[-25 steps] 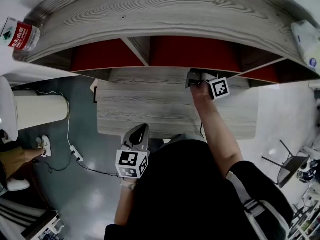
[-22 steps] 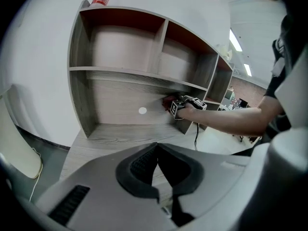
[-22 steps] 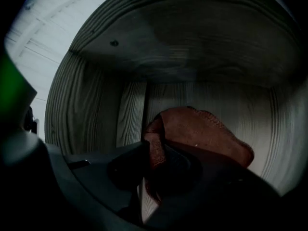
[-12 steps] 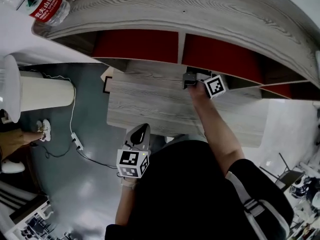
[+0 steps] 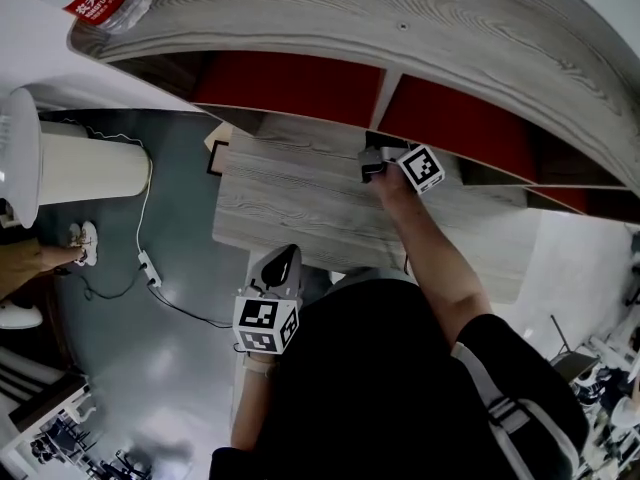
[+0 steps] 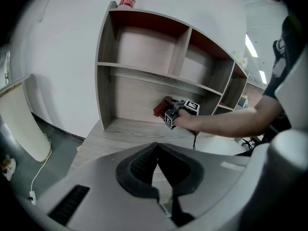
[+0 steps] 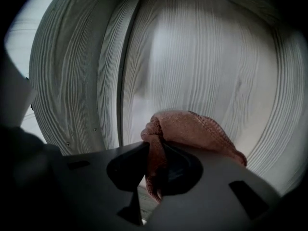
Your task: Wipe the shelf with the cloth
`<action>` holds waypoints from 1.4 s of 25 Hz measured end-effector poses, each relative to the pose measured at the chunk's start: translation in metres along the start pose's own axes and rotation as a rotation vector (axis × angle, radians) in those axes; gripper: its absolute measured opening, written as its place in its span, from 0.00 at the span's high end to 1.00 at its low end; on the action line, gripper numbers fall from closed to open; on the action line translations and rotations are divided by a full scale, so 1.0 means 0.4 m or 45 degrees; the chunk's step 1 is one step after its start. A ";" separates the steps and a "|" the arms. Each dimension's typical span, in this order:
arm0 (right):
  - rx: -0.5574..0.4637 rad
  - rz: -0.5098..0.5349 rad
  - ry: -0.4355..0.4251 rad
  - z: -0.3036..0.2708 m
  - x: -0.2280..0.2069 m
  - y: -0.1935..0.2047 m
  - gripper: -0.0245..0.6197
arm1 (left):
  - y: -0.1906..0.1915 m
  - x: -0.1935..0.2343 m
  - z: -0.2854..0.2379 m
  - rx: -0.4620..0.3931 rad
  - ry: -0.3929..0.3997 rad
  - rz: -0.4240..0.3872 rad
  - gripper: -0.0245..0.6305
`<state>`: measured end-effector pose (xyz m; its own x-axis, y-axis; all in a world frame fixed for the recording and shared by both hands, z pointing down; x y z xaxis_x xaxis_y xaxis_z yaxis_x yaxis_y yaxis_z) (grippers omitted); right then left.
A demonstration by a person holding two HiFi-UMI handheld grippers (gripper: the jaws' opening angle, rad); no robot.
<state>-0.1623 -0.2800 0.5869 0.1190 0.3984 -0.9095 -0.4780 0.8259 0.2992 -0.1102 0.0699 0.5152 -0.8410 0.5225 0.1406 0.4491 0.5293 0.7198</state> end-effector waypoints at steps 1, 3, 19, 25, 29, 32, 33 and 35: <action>-0.001 0.010 0.009 0.010 -0.005 -0.012 0.89 | -0.001 -0.006 -0.004 0.002 0.006 -0.003 0.95; -0.026 0.026 0.034 0.034 -0.014 -0.045 0.89 | -0.005 -0.020 -0.012 0.003 0.023 -0.013 0.95; -0.303 0.216 0.280 0.233 -0.084 -0.338 0.89 | -0.020 -0.145 -0.058 0.023 0.121 -0.111 0.95; -0.458 0.201 0.392 0.295 -0.127 -0.409 0.90 | -0.015 -0.155 -0.057 0.031 0.114 -0.119 0.95; -0.492 0.183 0.481 0.322 -0.166 -0.424 0.90 | -0.011 -0.149 -0.052 0.032 0.101 -0.109 0.95; -0.500 0.188 0.539 0.337 -0.196 -0.426 0.90 | -0.006 -0.140 -0.046 0.036 0.097 -0.106 0.95; -0.500 0.188 0.552 0.339 -0.205 -0.424 0.90 | -0.004 -0.135 -0.043 0.037 0.093 -0.102 0.95; -0.500 0.177 0.583 0.344 -0.226 -0.415 0.90 | 0.000 -0.121 -0.036 0.041 0.082 -0.091 0.95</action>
<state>0.0259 -0.3984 0.6591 -0.3113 0.2082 -0.9272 -0.7570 0.5356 0.3744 -0.0739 0.0350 0.5181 -0.8885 0.4391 0.1336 0.3957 0.5853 0.7077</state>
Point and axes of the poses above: the fingertips, and each gripper's own axes: z backward along the fingers, x to its left, y out of its underside, the point moved 3 cm from there along z, backward along the fingers, and after that the axes turned 9 degrees about -y, right-handed, at the moved point
